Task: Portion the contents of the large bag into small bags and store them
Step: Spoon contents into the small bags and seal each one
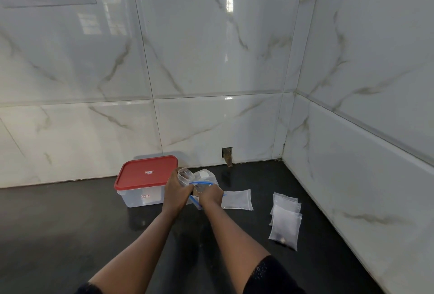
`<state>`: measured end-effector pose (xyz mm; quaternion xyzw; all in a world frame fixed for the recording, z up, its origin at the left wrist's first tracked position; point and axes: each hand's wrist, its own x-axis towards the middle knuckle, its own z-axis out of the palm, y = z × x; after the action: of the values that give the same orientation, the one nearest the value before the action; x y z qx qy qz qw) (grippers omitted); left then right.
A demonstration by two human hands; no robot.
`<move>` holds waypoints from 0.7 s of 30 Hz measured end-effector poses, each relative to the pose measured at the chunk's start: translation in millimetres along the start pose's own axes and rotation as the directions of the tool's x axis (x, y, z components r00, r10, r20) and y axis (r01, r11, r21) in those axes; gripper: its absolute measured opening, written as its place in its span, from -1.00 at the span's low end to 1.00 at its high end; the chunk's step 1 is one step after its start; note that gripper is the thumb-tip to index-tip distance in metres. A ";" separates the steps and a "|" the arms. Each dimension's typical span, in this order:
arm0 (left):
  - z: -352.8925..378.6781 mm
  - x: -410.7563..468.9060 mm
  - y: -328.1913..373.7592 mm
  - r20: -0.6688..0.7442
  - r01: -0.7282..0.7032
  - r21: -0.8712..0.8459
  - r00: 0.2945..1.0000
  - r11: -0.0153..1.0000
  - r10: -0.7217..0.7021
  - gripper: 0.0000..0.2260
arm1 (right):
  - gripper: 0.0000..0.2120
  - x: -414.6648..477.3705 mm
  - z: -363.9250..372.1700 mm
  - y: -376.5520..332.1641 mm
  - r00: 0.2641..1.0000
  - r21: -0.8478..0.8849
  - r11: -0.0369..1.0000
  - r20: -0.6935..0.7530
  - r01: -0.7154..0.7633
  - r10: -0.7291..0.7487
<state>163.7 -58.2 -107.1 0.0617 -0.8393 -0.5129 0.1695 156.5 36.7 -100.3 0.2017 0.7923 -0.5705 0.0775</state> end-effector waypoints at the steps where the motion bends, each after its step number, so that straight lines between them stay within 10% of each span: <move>1: -0.4 -0.1 -0.1 0.003 0.000 -0.001 1.000 1.000 0.000 -0.55 | -0.69 -0.6 -2.0 1.3 1.000 -0.026 0.999 0.006 0.019 -0.019; 13: 4.8 -2.7 3.0 0.001 -0.001 0.034 1.000 0.999 0.001 -0.51 | -0.70 -8.5 -1.6 -4.5 0.960 0.420 0.873 -0.015 -0.249 0.280; 21: 14.3 -6.8 10.0 -0.018 0.027 0.025 1.000 0.999 -0.026 -0.51 | -0.74 -2.6 -12.1 -2.0 0.975 0.185 0.970 -0.124 -0.159 0.183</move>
<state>165.8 -39.6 -105.7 0.0793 -0.8432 -0.5042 0.1692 159.3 46.9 -93.6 0.3149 0.7225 -0.6133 0.0527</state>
